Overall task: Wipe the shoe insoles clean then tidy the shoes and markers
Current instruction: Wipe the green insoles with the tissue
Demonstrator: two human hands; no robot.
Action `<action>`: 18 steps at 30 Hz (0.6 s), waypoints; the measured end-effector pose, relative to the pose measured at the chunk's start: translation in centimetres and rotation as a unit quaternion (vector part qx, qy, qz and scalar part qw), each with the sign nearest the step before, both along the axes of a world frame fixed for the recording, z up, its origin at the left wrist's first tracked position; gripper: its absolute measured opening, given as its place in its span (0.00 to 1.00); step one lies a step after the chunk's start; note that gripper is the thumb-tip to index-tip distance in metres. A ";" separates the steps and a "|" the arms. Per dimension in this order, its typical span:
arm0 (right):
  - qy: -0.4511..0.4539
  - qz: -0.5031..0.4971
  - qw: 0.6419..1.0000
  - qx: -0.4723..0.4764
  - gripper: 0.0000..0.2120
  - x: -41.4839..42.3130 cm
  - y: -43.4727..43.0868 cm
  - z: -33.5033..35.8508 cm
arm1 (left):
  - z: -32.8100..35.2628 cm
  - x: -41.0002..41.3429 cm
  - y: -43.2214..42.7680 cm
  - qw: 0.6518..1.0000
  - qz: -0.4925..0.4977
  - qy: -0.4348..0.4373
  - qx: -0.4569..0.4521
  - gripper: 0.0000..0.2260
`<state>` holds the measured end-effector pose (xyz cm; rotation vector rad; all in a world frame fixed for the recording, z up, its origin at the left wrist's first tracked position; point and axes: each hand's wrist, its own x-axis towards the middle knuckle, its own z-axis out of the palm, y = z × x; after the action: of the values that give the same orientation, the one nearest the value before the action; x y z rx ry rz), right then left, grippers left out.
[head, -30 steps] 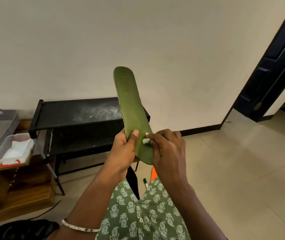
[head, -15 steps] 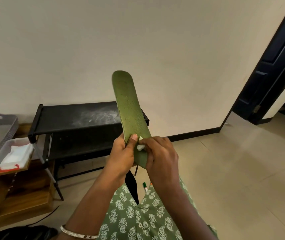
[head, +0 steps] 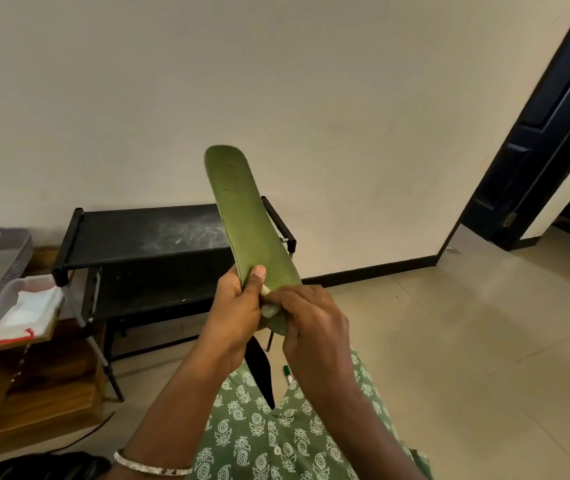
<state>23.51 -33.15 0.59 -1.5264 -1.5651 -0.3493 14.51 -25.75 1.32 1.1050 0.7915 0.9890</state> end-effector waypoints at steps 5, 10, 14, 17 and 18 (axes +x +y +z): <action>0.027 -0.037 0.999 -0.013 0.18 1.8 1.7 0.9 | 0.2 0.2 -0.1 1.000 -0.009 -0.006 -0.004 0.08; 0.008 -0.009 1.000 -0.010 0.15 -0.5 0.1 0.0 | 0.0 -0.2 0.3 1.000 0.007 -0.010 -0.010 0.09; -0.016 0.016 1.000 -0.009 0.14 -1.0 -0.5 -0.4 | 0.1 -0.3 0.4 1.000 0.007 -0.016 -0.007 0.10; -0.003 -0.020 1.000 0.000 0.14 0.6 0.5 0.2 | 0.1 0.2 0.2 1.000 -0.003 -0.013 -0.017 0.09; 0.006 -0.037 0.999 -0.007 0.12 1.3 0.9 0.4 | 0.1 0.4 0.0 1.000 -0.004 -0.013 -0.018 0.09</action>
<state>24.81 -32.25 1.00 -1.5977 -1.5081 -0.3714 14.95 -25.74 1.44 1.0622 0.7804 0.9761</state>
